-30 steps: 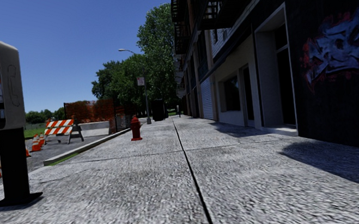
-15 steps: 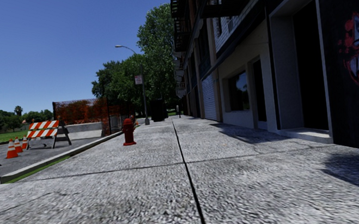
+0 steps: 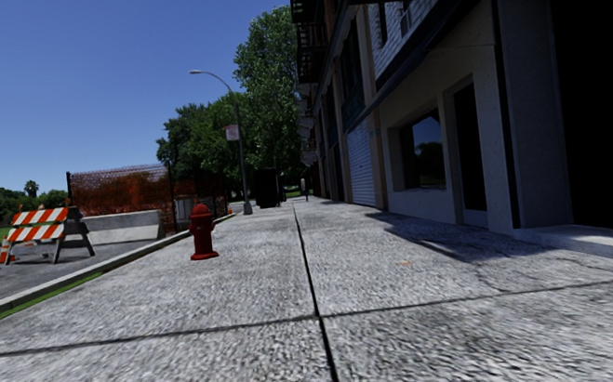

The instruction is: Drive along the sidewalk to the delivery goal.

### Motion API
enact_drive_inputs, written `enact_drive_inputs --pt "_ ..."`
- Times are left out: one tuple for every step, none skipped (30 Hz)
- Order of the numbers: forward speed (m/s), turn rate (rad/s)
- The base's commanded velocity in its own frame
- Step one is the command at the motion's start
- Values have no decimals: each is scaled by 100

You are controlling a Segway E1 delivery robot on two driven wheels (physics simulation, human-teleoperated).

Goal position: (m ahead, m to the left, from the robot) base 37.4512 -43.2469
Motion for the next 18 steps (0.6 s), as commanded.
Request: enact_drive_inputs --pt "200 0" --pt "200 0" --pt "200 0" --pt "200 0" --pt "200 0" --pt "200 0" --pt "200 0" --pt "200 0" --pt "200 0" --pt "200 0" --pt "200 0" --pt "200 0" --pt "200 5" --pt "200 5" --pt "200 10" --pt "200 13" --pt "200 17" --pt "200 18"
